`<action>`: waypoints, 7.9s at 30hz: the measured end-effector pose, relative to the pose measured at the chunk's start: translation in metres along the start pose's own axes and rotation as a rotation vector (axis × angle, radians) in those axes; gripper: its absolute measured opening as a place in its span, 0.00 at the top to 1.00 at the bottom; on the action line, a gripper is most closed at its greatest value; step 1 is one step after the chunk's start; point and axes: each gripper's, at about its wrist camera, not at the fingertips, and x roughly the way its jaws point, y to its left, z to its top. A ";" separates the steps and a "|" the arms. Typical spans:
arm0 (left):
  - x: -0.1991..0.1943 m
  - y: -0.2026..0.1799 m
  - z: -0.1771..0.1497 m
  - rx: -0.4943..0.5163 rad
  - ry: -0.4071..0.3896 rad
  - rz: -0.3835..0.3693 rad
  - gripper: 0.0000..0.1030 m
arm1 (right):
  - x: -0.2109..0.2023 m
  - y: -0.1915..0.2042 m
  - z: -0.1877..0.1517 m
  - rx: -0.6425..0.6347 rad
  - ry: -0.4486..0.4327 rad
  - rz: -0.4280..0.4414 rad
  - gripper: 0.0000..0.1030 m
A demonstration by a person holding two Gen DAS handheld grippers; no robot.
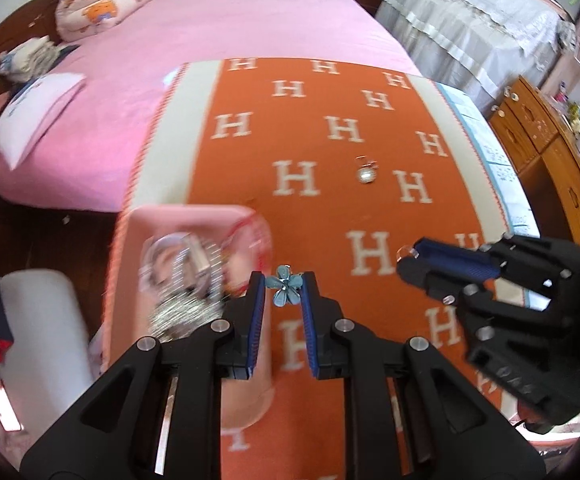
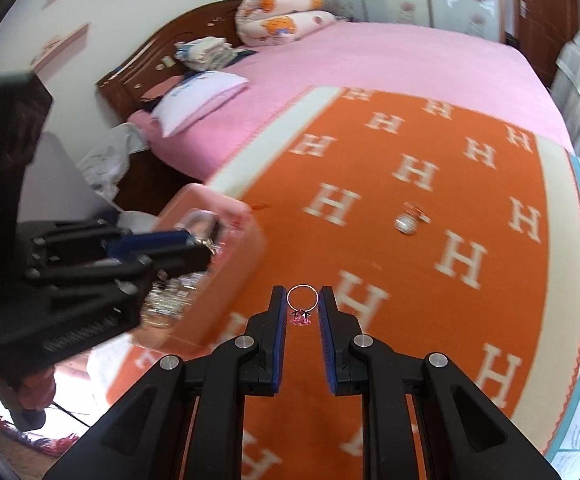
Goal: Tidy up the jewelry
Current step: 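Grasp the blue flower pendant with the left tool while the right holds the ring, then open the left tool over the pink tray dropping the pendant while the right drops the ring, then move the left tool to the round pearl pendant while the right moves to a small ring, then grasp the round pearl pendant with the left tool while the right grasps the small ring, then carry the pearl pendant into the pink tray with the left tool while the right drops the ring there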
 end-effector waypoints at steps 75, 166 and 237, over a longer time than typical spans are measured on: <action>-0.056 0.081 -0.044 -0.149 -0.017 -0.047 0.54 | -0.052 0.112 0.057 -0.003 0.071 -0.044 0.77; 0.174 -0.109 0.090 0.312 0.048 -0.092 0.84 | 0.100 -0.172 0.070 0.034 0.123 0.053 0.76; -0.021 0.076 -0.017 -0.135 0.025 0.092 0.50 | 0.032 0.136 0.082 -0.256 0.080 0.025 0.78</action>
